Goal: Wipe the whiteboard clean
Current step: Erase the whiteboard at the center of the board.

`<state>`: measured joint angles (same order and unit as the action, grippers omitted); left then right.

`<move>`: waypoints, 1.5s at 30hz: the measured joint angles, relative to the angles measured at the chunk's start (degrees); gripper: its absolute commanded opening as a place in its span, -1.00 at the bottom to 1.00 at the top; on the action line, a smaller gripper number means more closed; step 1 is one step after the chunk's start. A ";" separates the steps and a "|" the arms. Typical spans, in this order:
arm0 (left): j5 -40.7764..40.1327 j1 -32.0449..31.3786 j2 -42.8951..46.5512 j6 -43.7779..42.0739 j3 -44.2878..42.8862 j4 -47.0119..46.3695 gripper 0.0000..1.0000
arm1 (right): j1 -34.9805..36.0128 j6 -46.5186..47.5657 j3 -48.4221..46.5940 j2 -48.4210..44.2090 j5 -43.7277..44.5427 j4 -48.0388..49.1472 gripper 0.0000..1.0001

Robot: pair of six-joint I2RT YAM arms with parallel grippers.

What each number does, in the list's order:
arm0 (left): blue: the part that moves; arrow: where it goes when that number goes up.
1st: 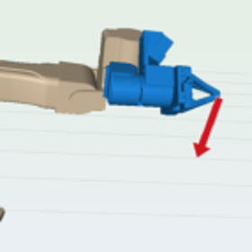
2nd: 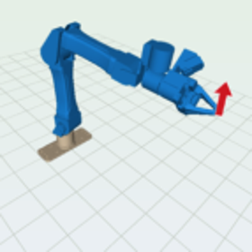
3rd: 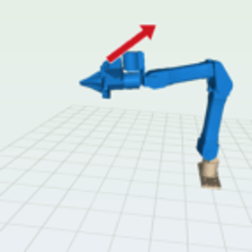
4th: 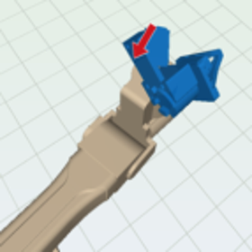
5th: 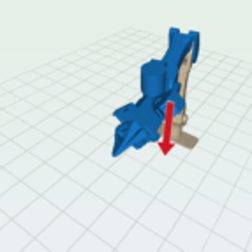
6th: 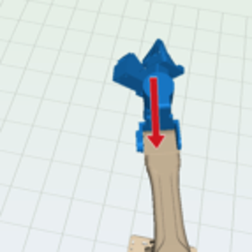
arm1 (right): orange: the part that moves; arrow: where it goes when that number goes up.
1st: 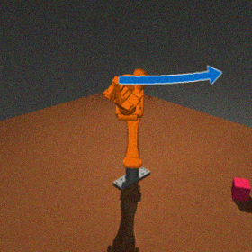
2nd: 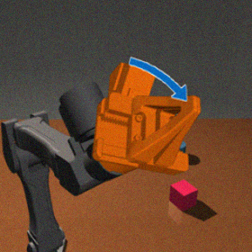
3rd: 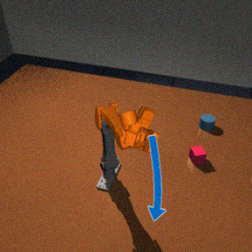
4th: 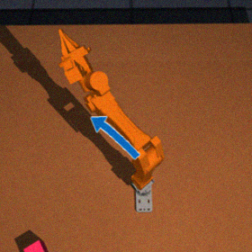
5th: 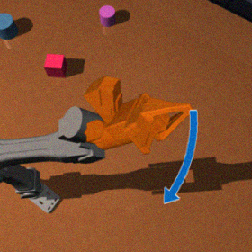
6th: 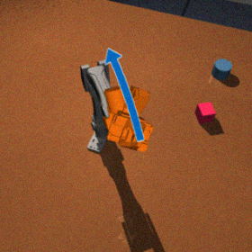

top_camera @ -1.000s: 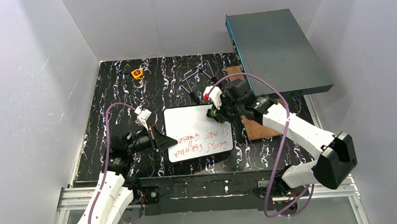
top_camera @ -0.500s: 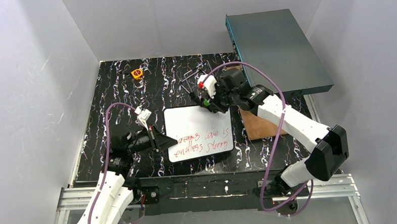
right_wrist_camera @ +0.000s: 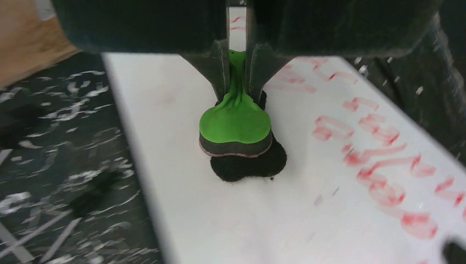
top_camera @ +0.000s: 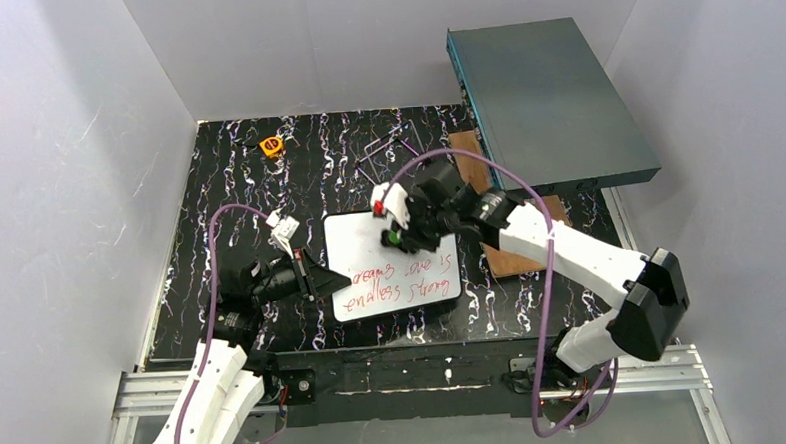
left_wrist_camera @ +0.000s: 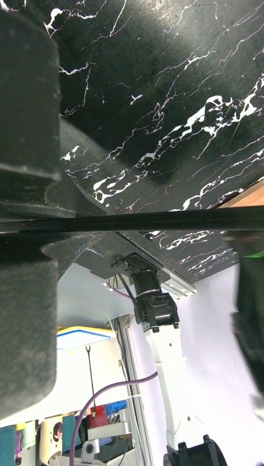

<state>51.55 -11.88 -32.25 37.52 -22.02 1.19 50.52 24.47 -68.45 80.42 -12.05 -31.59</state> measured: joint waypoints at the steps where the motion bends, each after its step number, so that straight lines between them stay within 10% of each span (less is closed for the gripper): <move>1: -0.02 0.00 0.00 0.00 0.00 -0.07 -1.00 | -0.22 -0.35 -3.10 1.68 0.52 0.26 -0.97; 15: 0.00 -0.11 -0.90 -0.04 0.00 0.37 -1.00 | -1.86 3.23 10.10 -5.31 4.17 3.98 -0.97; 45: -0.46 -0.24 -0.74 0.02 0.00 -0.57 -1.00 | -8.22 4.07 4.37 -2.78 7.52 9.79 -0.97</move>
<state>51.09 -12.12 -32.99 37.54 -22.02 0.62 42.30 28.53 -64.07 77.65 -4.54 -21.80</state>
